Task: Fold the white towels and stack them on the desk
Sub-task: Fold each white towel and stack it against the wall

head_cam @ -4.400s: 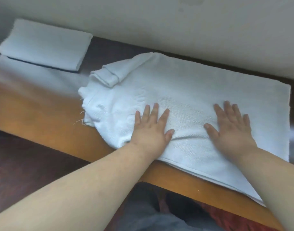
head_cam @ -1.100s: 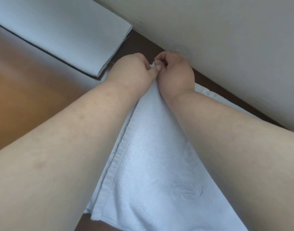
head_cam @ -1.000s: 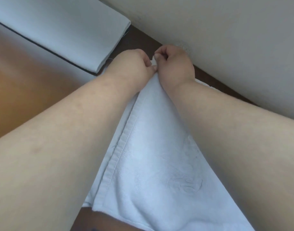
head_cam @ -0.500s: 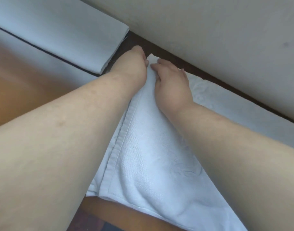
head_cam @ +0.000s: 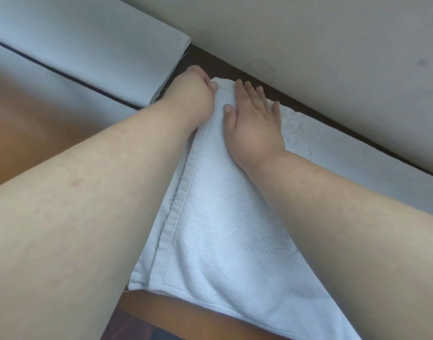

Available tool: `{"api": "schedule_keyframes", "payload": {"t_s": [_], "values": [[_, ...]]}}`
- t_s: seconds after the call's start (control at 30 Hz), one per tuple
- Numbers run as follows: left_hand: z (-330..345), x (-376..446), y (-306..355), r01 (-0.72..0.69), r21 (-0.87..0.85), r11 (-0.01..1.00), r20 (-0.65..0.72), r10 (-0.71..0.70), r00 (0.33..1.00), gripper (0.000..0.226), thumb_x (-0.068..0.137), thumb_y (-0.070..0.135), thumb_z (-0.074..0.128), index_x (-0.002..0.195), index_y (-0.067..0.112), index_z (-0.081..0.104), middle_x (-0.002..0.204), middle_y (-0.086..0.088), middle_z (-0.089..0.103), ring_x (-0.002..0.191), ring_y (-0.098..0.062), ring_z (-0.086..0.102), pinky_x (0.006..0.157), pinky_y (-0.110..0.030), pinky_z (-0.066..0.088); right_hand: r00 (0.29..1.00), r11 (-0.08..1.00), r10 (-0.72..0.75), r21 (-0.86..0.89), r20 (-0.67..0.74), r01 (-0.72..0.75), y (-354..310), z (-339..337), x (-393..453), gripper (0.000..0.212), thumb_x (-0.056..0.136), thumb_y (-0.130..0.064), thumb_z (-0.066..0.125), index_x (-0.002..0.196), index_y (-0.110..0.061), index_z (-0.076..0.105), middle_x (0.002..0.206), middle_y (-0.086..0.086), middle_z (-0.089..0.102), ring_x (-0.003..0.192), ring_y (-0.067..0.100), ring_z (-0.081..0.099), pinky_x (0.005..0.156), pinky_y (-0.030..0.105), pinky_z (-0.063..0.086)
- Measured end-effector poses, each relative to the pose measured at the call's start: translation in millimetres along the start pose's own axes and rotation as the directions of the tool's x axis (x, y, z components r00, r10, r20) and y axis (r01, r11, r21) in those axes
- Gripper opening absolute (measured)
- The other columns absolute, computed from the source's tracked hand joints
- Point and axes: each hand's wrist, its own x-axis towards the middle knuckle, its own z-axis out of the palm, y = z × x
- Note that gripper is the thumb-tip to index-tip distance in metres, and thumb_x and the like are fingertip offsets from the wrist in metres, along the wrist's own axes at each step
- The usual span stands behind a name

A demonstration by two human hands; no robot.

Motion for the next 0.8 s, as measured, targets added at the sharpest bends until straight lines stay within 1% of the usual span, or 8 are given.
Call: {"api": "schedule_keyframes", "payload": {"t_s": [0.07,0.13,0.27,0.4,0.53,0.63,0.73,0.8], "values": [[-6,5,3,0.016,-0.033,0.999,0.066,-0.014,0.998,0.029,0.099,0.038,0.048,0.114,0.015,0.057,0.107,-0.008,0.063,0.101,-0.028,0.059,0.075,-0.026,0.039,1.0,1.0,0.003,0.017,-0.023,-0.003,-2,1,0,0.059,0.102,-0.042,0.023,0.156,-0.02,0.017,0.162,0.001,0.02,0.15,0.02,0.009,0.121,0.047,0.0],[-10,4,3,0.011,-0.073,0.997,0.09,-0.004,0.996,0.028,0.097,0.04,0.051,0.112,0.017,0.06,0.101,-0.003,0.064,0.098,-0.024,0.061,0.074,-0.025,0.041,1.0,1.0,0.024,-0.01,0.002,-0.024,-4,3,3,0.061,0.1,-0.044,0.022,0.156,-0.022,0.014,0.163,0.001,0.018,0.15,0.02,0.007,0.121,0.047,-0.001],[-9,-17,-7,-0.012,-0.149,0.989,-0.003,0.012,1.0,0.037,0.086,0.053,0.061,0.107,0.022,0.062,0.09,0.009,0.061,0.089,-0.013,0.059,0.075,-0.023,0.043,0.997,0.996,0.057,-0.075,0.044,-0.054,-5,4,5,0.065,0.098,-0.048,0.017,0.157,-0.023,0.01,0.164,0.0,0.013,0.151,0.019,0.003,0.12,0.047,-0.004],[-2,-45,-16,-0.066,0.104,0.992,-0.004,0.067,0.998,0.043,0.09,0.059,0.051,0.086,0.016,0.058,0.07,0.006,0.052,0.077,-0.023,0.055,0.061,-0.03,0.035,0.997,0.995,0.065,-0.08,0.043,-0.061,-6,4,2,0.064,0.097,-0.047,0.014,0.156,-0.022,0.012,0.164,0.0,0.012,0.151,0.019,0.002,0.12,0.049,-0.005],[3,-59,-9,-0.084,-0.115,0.99,-0.07,0.077,0.995,0.03,0.096,0.044,0.05,0.112,0.021,0.058,0.089,0.006,0.052,0.082,-0.019,0.051,0.07,-0.026,0.035,0.998,0.998,0.068,-0.02,0.0,-0.068,-3,4,1,0.059,0.099,-0.039,0.018,0.156,-0.022,0.019,0.163,-0.002,0.017,0.151,0.017,0.005,0.12,0.047,-0.004],[8,-66,-6,-0.107,-0.199,0.974,-0.116,0.085,0.99,0.025,0.096,0.043,0.05,0.113,0.024,0.056,0.089,0.009,0.052,0.083,-0.016,0.051,0.064,-0.023,0.035,0.998,0.997,0.049,0.057,-0.041,-0.047,0,4,0,0.058,0.098,-0.04,0.02,0.154,-0.025,0.026,0.162,-0.003,0.023,0.15,0.017,0.01,0.12,0.046,-0.003],[7,-62,-7,-0.022,-0.221,0.975,-0.061,0.009,0.998,0.035,0.093,0.046,0.056,0.12,0.024,0.058,0.097,0.013,0.053,0.087,-0.01,0.051,0.065,-0.016,0.035,0.999,0.999,0.028,0.048,-0.042,-0.026,3,4,0,0.056,0.098,-0.043,0.026,0.152,-0.028,0.029,0.161,-0.002,0.025,0.15,0.019,0.011,0.119,0.047,-0.002],[4,-58,-8,-0.004,-0.262,0.965,-0.063,-0.012,0.998,0.026,0.091,0.042,0.062,0.11,0.025,0.061,0.091,0.013,0.057,0.079,-0.007,0.053,0.059,-0.009,0.035,0.999,1.0,0.021,0.024,-0.036,-0.02,3,4,2,0.056,0.099,-0.045,0.028,0.152,-0.029,0.03,0.161,-0.001,0.025,0.15,0.02,0.011,0.119,0.048,-0.001]]}}
